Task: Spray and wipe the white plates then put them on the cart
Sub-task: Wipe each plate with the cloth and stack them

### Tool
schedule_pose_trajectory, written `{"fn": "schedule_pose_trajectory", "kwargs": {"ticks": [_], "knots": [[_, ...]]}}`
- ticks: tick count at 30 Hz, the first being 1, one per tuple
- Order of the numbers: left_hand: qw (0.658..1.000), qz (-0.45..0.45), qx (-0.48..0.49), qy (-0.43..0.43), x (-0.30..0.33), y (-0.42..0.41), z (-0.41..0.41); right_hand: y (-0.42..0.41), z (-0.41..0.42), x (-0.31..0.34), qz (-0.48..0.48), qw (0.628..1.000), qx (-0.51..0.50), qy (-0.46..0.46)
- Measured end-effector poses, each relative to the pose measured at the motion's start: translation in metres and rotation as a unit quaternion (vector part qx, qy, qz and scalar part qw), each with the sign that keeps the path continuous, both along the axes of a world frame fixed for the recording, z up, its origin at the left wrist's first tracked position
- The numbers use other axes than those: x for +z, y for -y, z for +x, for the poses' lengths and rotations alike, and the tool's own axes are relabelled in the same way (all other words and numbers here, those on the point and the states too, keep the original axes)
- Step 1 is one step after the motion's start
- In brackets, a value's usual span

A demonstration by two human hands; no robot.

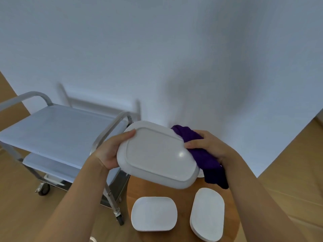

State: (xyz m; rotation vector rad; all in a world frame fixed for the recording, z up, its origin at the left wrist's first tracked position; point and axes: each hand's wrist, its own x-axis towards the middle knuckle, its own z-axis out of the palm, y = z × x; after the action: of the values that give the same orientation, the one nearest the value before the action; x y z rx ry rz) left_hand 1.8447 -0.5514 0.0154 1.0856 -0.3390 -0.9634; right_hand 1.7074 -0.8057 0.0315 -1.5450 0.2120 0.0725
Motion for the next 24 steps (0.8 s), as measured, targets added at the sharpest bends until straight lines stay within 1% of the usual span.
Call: {"fn": "schedule_pose_trajectory", "kwargs": {"ticks": [2, 4, 5, 7, 8, 9, 11, 12, 14, 16, 18, 20, 22, 24], "knots": [[0.999, -0.005, 0.033, -0.002, -0.002, 0.002, -0.002, -0.004, 0.004, -0.003, -0.047, 0.996, -0.064, 0.026], [0.998, -0.015, 0.06, -0.004, -0.002, 0.007, -0.008, -0.014, 0.01, -0.01, -0.134, 0.979, -0.14, 0.062], [0.998, -0.018, 0.066, 0.0, -0.002, 0.01, -0.011, -0.021, 0.013, -0.015, -0.202, 0.963, -0.165, 0.073], [0.997, -0.013, 0.07, 0.011, -0.002, 0.021, -0.019, -0.036, 0.02, -0.028, -0.34, 0.912, -0.214, 0.082], [0.997, -0.003, 0.077, 0.021, -0.001, 0.03, -0.026, -0.045, 0.023, -0.033, -0.382, 0.888, -0.236, 0.093], [0.995, 0.009, 0.089, 0.035, -0.002, 0.038, -0.033, -0.056, 0.025, -0.038, -0.397, 0.876, -0.249, 0.113], [0.99, 0.022, 0.126, 0.058, -0.007, 0.053, -0.046, -0.077, 0.03, -0.043, -0.384, 0.879, -0.245, 0.143], [0.987, 0.018, 0.147, 0.055, -0.009, 0.059, -0.051, -0.088, 0.032, -0.045, -0.384, 0.878, -0.242, 0.154], [0.982, -0.003, 0.185, 0.041, -0.014, 0.064, -0.056, -0.105, 0.035, -0.048, -0.404, 0.862, -0.247, 0.181], [0.975, -0.031, 0.217, 0.027, -0.018, 0.066, -0.057, -0.117, 0.033, -0.052, -0.387, 0.861, -0.266, 0.198], [0.967, -0.067, 0.246, -0.011, -0.019, 0.066, -0.056, -0.122, 0.03, -0.059, -0.33, 0.876, -0.292, 0.195], [0.96, -0.105, 0.254, -0.052, -0.017, 0.063, -0.052, -0.117, 0.028, -0.066, -0.25, 0.902, -0.312, 0.162], [0.958, -0.125, 0.253, -0.058, -0.016, 0.056, -0.049, -0.106, 0.027, -0.067, -0.187, 0.914, -0.337, 0.129], [0.961, -0.143, 0.232, -0.051, -0.016, 0.046, -0.048, -0.093, 0.026, -0.059, -0.1, 0.916, -0.368, 0.127]]}}
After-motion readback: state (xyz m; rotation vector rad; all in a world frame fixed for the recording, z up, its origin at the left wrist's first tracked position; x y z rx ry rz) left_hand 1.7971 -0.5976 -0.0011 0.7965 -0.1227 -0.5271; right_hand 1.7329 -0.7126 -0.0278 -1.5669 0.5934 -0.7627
